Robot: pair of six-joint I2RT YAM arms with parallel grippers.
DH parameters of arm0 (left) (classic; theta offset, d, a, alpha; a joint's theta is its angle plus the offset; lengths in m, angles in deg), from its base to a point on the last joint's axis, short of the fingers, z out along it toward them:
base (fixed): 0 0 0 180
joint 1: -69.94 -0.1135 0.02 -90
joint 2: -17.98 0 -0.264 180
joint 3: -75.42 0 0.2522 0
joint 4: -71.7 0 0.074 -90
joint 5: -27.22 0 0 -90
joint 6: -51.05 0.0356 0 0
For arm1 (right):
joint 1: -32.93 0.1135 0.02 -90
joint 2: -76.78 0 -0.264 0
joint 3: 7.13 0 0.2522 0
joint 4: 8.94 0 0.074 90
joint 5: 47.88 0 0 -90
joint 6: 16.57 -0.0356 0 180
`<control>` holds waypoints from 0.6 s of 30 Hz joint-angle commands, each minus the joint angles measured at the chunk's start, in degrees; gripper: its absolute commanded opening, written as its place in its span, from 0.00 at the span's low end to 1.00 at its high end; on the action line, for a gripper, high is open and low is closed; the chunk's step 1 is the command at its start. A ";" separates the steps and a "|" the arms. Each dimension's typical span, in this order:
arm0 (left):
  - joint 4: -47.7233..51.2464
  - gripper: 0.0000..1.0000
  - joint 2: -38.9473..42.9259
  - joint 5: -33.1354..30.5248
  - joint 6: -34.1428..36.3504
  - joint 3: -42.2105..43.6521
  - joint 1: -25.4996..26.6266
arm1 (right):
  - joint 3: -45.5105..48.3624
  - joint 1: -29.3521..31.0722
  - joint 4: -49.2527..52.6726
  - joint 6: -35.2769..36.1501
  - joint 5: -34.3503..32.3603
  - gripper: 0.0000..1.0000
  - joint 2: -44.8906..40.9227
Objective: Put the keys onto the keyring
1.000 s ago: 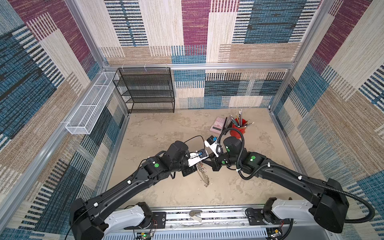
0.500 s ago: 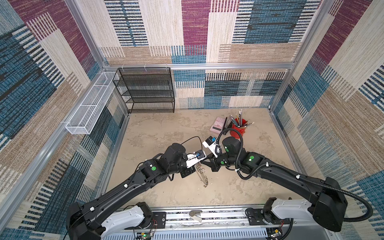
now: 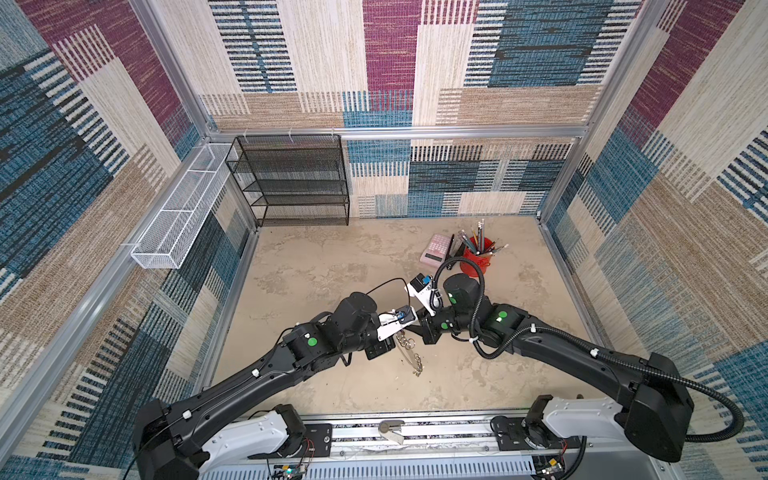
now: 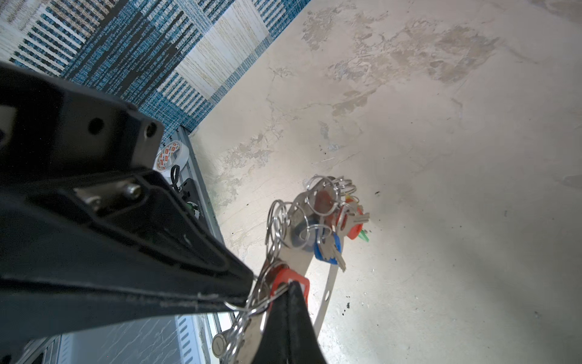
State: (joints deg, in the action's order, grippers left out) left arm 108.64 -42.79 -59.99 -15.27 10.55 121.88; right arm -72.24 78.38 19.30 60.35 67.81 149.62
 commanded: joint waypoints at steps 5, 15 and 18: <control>-5.11 0.00 -1.01 -5.79 0.84 -1.75 1.40 | 0.03 -0.01 1.78 -0.72 -1.79 0.00 0.10; -13.93 0.00 2.82 -5.62 -2.64 2.61 2.11 | 0.89 -0.01 1.62 -0.91 -1.96 0.00 0.91; -14.86 0.00 2.90 -5.51 -3.37 3.40 2.36 | 1.31 -0.01 1.18 -1.30 -2.40 0.00 0.42</control>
State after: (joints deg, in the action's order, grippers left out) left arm 99.72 -40.06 -65.43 -16.23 13.43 124.09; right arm -71.19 78.31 20.89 59.74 65.95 150.36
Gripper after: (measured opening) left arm 0.048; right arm 0.051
